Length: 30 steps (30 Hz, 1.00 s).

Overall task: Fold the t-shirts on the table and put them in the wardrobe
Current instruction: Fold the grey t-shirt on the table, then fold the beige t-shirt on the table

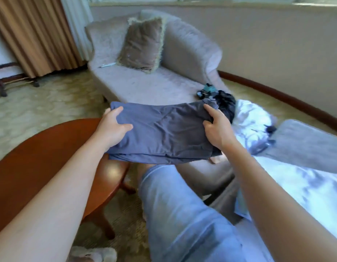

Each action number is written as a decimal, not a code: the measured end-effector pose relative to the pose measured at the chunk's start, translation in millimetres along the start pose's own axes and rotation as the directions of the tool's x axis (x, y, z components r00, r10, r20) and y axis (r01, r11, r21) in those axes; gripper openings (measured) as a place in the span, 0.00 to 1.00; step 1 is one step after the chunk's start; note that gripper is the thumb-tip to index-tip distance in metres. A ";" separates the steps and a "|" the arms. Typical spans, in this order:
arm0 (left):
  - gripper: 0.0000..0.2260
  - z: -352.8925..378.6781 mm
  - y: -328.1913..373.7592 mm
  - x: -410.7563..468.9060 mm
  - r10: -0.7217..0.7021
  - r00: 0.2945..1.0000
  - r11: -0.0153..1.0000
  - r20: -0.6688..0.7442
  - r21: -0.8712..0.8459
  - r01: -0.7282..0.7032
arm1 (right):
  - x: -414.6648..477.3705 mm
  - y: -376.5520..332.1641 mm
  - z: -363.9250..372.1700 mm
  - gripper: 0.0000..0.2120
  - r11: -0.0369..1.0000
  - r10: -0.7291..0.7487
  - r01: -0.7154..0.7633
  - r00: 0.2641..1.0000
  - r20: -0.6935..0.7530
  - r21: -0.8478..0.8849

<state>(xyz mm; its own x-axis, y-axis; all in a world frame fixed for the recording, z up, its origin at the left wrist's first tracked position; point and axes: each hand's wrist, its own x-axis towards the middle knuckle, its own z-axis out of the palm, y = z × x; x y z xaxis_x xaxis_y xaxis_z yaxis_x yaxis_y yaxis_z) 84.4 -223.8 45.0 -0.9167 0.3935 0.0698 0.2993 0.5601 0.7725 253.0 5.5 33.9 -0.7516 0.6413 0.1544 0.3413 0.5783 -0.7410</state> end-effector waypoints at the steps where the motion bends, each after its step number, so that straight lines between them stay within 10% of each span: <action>1: 0.30 20.6 14.8 -2.0 0.027 0.999 1.000 0.044 -0.009 -0.026 | -8.0 13.8 -19.6 0.28 0.999 0.039 -0.040 0.999 -0.035 -0.017; 16: 0.34 244.4 156.2 -113.4 0.237 0.808 0.970 0.540 -0.080 -0.231 | -153.4 164.7 -241.7 0.25 0.876 0.391 -0.474 0.807 -0.443 -0.091; 22: 0.32 271.9 135.2 -138.1 0.156 0.757 0.931 0.634 0.161 -0.326 | -191.0 221.9 -243.1 0.28 0.666 0.679 -0.738 0.661 -0.319 -0.112; 30: 0.22 210.7 132.4 -79.0 0.200 0.866 0.881 0.457 0.303 -0.364 | -87.7 164.8 -183.6 0.20 0.881 0.435 -0.457 0.884 -0.171 -0.122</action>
<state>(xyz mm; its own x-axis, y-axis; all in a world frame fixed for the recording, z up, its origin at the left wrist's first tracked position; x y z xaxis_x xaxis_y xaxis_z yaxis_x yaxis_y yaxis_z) 252.2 -27.1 8.8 -0.6131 0.7866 -0.0733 0.6771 0.5711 0.4642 478.8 137.1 18.3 -0.4194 0.9048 -0.0740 0.7133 0.2780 -0.6433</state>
